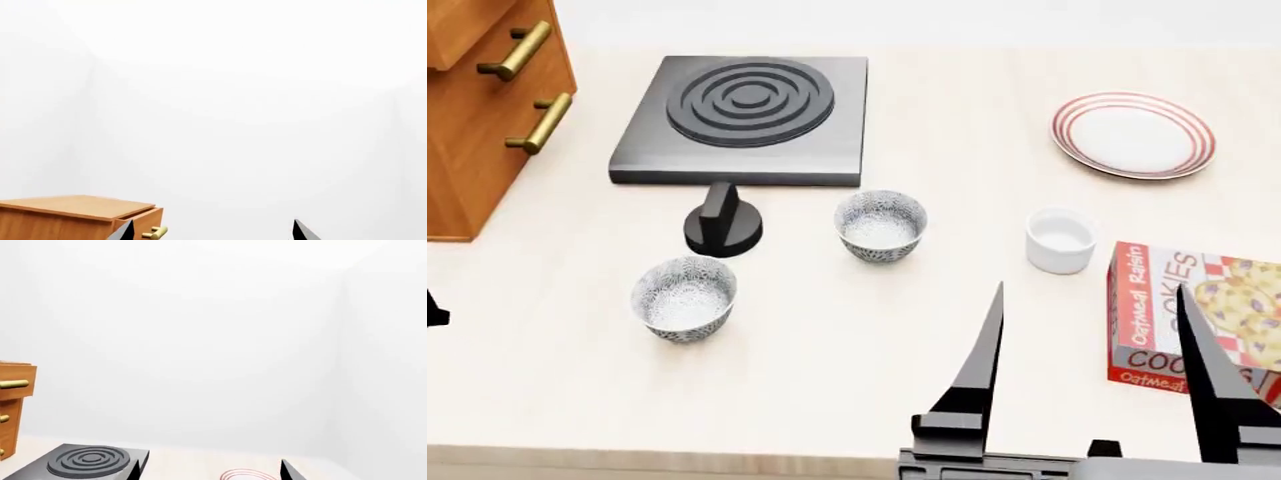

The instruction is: Pick the akita bowl next to the ramekin and place it on the plate.

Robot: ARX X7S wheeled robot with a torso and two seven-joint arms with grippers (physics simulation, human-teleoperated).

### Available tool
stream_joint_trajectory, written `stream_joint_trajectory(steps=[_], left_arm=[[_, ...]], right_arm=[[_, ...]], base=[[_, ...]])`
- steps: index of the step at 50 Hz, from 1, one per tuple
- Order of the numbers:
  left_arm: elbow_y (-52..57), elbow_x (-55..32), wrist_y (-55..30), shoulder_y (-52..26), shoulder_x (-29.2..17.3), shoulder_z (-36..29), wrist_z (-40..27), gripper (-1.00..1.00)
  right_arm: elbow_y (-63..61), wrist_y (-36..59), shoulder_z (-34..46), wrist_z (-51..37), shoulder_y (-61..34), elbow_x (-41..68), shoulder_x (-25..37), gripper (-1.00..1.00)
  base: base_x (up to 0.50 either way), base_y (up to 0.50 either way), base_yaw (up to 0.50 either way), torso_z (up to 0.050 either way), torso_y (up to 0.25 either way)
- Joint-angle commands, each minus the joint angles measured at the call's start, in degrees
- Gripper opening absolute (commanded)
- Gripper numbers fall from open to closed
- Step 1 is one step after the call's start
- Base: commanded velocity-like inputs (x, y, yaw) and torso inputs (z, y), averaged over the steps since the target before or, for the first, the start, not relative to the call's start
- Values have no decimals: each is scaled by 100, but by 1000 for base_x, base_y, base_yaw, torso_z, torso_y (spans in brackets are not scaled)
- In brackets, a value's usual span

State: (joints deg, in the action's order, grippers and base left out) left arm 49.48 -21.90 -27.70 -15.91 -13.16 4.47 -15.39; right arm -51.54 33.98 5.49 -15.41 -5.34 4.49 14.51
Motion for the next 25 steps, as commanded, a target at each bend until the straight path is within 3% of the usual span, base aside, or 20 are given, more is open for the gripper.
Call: stream_joint_trajectory(steps=[1, 25], left_arm=[[-9, 17, 225, 32, -56, -37, -71, 100], [-178, 138, 504, 93, -158, -212, -222, 100]], right_arm=[[-51, -139, 1, -40, 36, 34, 31, 100], [-70, -235, -18, -138, 71, 80, 117, 100]], base=[[105, 0, 0, 0, 0], [322, 0, 0, 0, 0]])
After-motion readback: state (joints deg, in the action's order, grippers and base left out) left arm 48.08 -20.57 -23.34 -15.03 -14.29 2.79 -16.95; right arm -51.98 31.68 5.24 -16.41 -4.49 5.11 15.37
